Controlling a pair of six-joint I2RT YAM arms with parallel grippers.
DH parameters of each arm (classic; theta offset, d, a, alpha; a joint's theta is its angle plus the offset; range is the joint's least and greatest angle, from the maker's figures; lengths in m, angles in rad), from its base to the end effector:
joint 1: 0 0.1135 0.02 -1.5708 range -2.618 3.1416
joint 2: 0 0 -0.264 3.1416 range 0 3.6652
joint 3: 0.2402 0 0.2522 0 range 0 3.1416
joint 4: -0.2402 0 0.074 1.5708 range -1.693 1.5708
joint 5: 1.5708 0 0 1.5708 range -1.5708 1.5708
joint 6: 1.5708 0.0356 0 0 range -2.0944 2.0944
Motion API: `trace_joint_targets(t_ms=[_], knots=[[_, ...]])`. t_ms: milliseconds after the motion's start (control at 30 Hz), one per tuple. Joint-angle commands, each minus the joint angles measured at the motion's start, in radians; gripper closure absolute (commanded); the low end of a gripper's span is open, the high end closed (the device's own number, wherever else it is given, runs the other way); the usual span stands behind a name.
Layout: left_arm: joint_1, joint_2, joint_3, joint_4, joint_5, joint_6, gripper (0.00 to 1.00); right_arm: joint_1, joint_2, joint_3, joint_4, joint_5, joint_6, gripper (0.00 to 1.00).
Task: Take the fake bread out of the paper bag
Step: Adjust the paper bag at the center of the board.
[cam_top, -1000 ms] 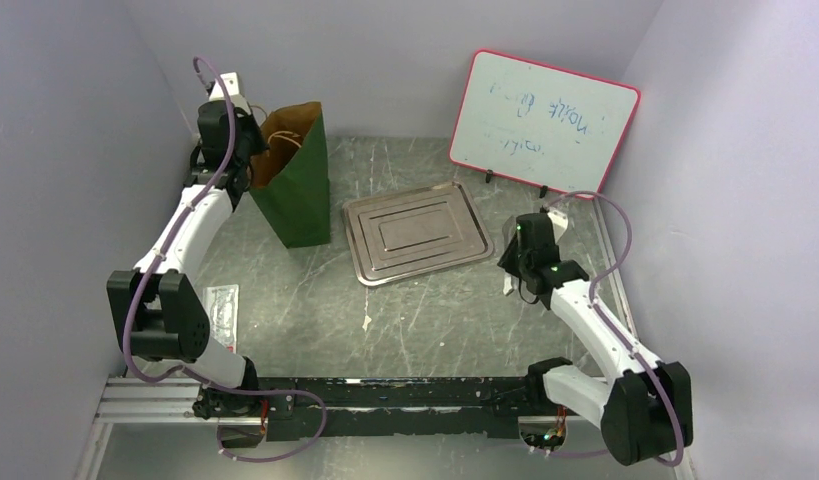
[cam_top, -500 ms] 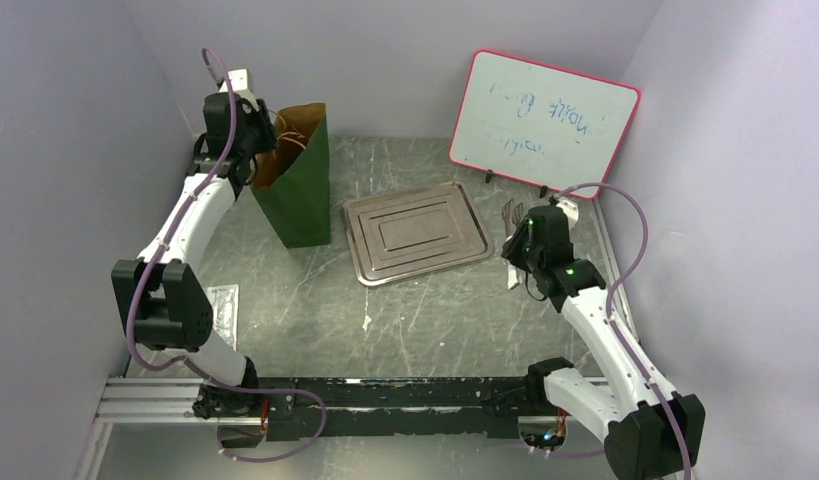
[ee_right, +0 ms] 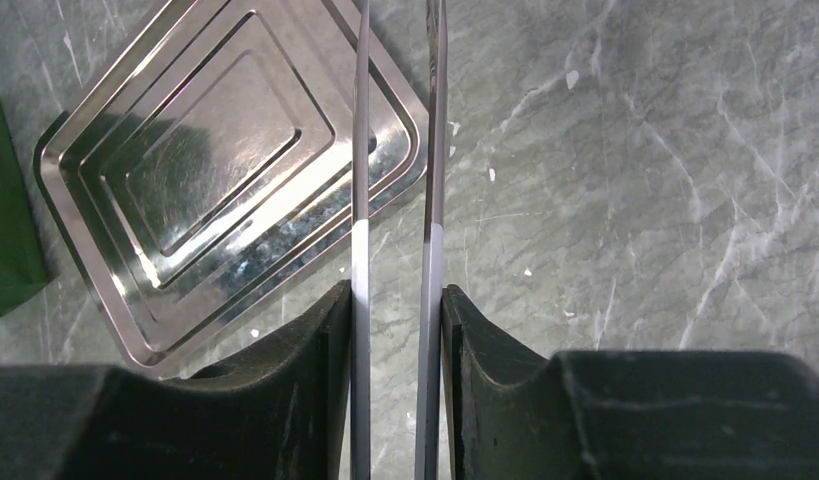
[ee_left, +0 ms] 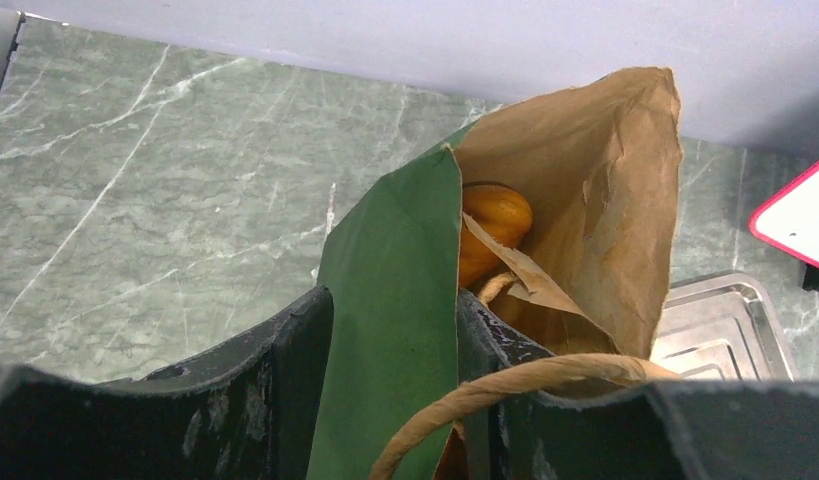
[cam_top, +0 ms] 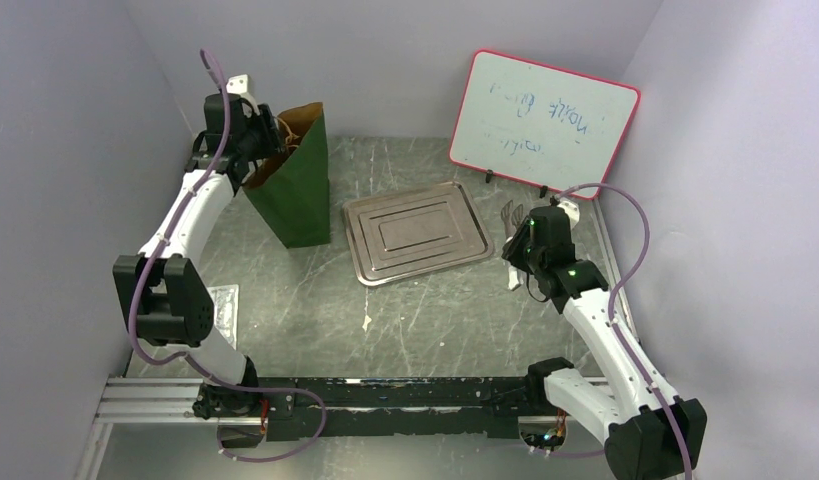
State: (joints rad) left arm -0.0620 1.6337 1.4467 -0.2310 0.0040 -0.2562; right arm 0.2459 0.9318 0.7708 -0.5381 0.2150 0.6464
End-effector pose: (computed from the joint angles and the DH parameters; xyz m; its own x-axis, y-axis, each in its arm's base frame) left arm 0.3878 -0.0242 0.3459 -0.4086 -0.2285 -0.8837 -0.0392 0.9716 -0.2332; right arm 0.1931 0.0406 0.2754 -0.5461 0.4697 -0.6937 0.3125 0.8825 0.3514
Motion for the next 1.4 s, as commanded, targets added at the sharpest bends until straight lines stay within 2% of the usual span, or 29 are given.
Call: trace_joint_targets(t_ms=[0, 100, 333, 933, 1067, 1300, 1367], knots=[[0.02, -0.072, -0.02, -0.014, 0.038, -0.042, 0.57, -0.003, -0.021, 0.03, 0.015, -0.005, -0.005, 0.67], [0.024, -0.118, -0.039, 0.008, 0.031, -0.055, 0.53, -0.003, -0.019, 0.028, 0.018, -0.008, -0.004, 0.67], [0.025, -0.1, -0.013, -0.031, 0.058, -0.047, 0.51, -0.002, -0.019, 0.027, 0.027, -0.016, 0.001, 0.67], [0.028, -0.068, -0.031, -0.094, 0.032, -0.045, 0.56, -0.002, 0.005, 0.024, 0.048, -0.023, 0.001, 0.67], [0.03, -0.084, -0.047, -0.095, 0.017, -0.052, 0.65, -0.001, 0.018, 0.03, 0.06, -0.031, 0.002, 0.67], [0.047, -0.062, -0.061, -0.103, 0.034, -0.059, 0.93, 0.007, 0.034, 0.038, 0.068, -0.032, 0.005, 0.67], [0.048, -0.056, -0.066, -0.097, 0.035, -0.059, 0.93, 0.008, 0.034, 0.041, 0.067, -0.031, 0.004, 0.67]])
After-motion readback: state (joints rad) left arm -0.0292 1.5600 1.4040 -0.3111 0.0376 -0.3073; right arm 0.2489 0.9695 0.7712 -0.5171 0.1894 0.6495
